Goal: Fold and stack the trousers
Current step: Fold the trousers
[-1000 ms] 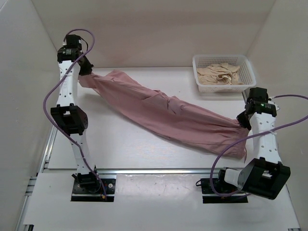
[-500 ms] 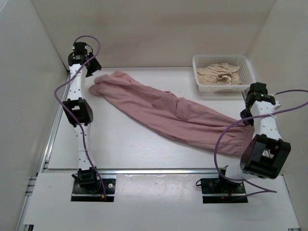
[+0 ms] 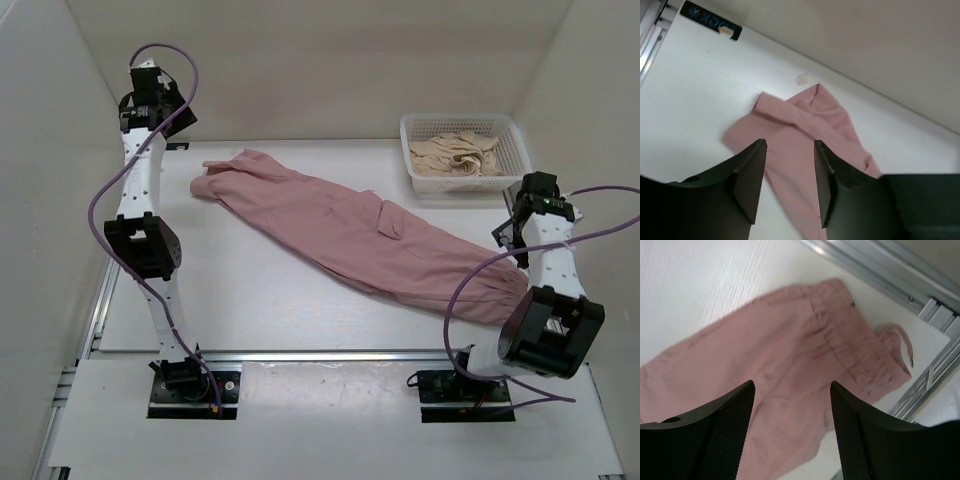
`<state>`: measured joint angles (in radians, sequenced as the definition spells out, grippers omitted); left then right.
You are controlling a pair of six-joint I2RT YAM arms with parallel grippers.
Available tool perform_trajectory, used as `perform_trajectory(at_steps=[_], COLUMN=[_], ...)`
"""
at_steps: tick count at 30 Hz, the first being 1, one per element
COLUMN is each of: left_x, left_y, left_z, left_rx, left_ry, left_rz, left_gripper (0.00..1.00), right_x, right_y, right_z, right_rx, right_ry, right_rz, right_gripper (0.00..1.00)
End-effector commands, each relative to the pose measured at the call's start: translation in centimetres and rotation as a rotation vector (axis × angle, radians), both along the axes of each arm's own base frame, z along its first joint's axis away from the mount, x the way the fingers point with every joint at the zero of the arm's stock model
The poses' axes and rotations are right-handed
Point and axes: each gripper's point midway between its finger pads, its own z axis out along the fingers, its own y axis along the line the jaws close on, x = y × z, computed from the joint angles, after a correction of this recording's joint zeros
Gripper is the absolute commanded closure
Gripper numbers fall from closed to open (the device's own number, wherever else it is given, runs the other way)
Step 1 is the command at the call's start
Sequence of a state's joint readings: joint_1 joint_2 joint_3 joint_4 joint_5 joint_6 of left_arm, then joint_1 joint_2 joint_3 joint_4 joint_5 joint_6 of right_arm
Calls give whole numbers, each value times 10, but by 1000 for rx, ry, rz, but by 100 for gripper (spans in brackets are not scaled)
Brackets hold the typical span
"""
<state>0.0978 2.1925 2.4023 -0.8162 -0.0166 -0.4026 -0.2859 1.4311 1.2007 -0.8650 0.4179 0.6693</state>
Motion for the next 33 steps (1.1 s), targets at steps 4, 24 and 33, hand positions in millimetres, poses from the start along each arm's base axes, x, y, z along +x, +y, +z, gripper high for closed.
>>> perform_trajectory(at_steps=[4,24,33], left_x=[-57,-54,-22], left_y=[-8,-37,-51], left_z=[-98,-236,-248], left_rx=[-47,-154,-178], left_ry=[345,609,559], left_rz=[-65,-3,-15], left_gripper=[13,15,64], right_x=[-39,-70,-71], right_y=[51,76,74], right_z=[5,-10,-12], right_rx=[183,274,268], right_ry=[-40,-29,-17], right_rz=[120,127,122], right_gripper=[29,27,27])
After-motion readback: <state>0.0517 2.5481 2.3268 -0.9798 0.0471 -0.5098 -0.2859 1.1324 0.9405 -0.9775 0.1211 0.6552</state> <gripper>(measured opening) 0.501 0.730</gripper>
